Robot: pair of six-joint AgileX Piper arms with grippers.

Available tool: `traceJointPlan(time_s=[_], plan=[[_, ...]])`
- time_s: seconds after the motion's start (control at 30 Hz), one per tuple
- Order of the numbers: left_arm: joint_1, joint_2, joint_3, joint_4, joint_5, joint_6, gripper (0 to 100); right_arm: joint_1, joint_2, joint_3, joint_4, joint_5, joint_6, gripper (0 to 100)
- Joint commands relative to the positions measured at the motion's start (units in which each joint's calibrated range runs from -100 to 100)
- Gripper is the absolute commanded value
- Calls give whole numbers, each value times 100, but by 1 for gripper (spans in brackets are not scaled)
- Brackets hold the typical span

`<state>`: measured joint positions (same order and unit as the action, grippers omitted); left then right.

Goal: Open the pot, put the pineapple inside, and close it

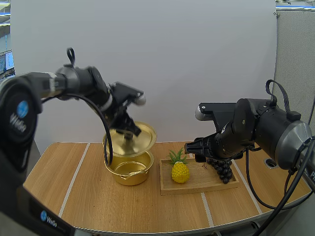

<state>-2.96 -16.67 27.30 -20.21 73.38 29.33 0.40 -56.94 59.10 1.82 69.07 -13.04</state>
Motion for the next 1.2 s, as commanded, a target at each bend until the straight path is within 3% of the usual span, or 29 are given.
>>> traceJointPlan(time_s=[0.0,0.17,0.47,0.63,1.0,1.17], plan=[[-23,-702,-696,-7,294,-235,0,-15,-21,-57,11,-43,0,100],[-23,-1280,-1590,49,294,-451,0,-15,-21,-57,11,-43,0,100],[-23,-1536,-3229,1038,294,-1152,0,-15,-21,-57,11,-198,0,100],[-23,-1546,-3870,1332,311,-1322,0,-15,-21,-57,398,-240,0,100],[-23,-1757,-3990,1357,-324,-1322,0,-15,261,-166,1489,-427,-865,100],[-23,-1757,-3990,1357,-324,-1322,0,-15,928,-558,1576,-372,-864,100]])
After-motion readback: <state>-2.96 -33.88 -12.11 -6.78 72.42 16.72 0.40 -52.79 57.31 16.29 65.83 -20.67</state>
